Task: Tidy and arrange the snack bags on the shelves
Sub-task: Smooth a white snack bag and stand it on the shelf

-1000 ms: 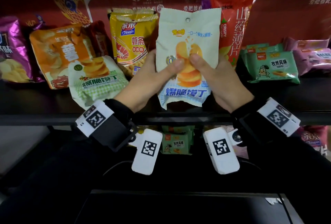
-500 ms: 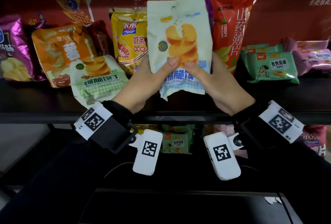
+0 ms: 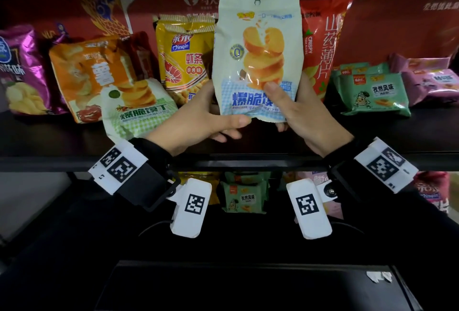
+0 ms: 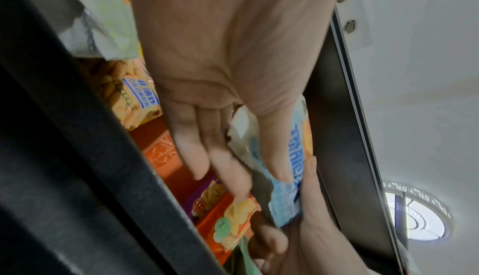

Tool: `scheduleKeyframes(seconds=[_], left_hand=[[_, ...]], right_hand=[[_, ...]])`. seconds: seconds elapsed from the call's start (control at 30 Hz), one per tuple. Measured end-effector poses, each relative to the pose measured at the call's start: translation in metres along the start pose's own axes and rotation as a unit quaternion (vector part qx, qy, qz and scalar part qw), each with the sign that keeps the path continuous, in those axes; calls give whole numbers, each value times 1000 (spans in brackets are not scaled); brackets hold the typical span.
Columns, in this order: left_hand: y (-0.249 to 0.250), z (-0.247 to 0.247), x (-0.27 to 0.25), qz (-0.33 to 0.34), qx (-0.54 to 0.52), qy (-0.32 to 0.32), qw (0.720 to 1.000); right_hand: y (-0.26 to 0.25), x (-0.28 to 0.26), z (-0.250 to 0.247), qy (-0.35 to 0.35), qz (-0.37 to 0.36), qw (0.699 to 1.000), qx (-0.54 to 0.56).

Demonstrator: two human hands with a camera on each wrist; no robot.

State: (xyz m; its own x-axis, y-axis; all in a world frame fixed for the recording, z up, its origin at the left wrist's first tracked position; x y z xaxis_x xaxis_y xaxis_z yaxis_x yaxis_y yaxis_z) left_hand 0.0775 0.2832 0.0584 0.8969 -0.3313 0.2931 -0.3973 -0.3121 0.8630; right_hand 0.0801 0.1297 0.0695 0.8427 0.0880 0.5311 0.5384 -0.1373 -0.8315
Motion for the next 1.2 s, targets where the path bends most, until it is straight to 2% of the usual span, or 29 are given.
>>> scheduleKeyframes(seconds=[0.1,0.2,0.33,0.5,0.63,0.73,0.8,0.87,1.0,1.07,1.13,1.2], left_hand=[[-5,-2,-3,-17,4,-16,1000],[-8,-4,-3,-26,5,-7,1000],[-15,-2,-5,-43,25,-13,999],[-14,-1,-5,-42,57,-27,997],[-11,0,-4,-29,82,-42,995],[-6,8,-6,-29,31,-50,998],[3,8,-4,5,-27,-12,1000],[8,6,-2,30,-42,27,998],[-1,2,6,-4,-55,77,996],[-3,6,9,-8,-59,82,995],[-1,7,12,0,-59,104,993],[2,-2,20,2,-74,147,986]], right_hand=[[6,-2,-1,-26,21,999,-3],[15,-6,5,-86,58,994,-41],[9,-8,10,-114,24,992,-43],[1,-13,15,-161,17,987,-24],[3,-15,16,-165,34,986,-19],[7,-13,14,-161,59,984,43],[7,-15,15,-159,67,982,72],[6,-14,13,-134,62,986,74],[11,-12,4,-62,63,994,68],[11,-11,1,-34,54,997,52],[12,-10,5,-55,55,997,28],[24,-9,3,-82,96,992,-12]])
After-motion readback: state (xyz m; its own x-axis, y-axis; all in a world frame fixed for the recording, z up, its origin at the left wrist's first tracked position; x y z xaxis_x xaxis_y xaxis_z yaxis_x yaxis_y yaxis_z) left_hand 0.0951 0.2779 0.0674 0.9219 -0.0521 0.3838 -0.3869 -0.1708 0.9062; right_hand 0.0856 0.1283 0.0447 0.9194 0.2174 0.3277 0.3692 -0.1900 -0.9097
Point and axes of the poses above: each hand's wrist, its own x-axis towards the middle knuckle, its own z-axis out of the palm, y = z × x, the point moved 9 cm from there along x, towards the middle knuckle, and after that the axes turned 1 degree about x, right-handed, at the moved point
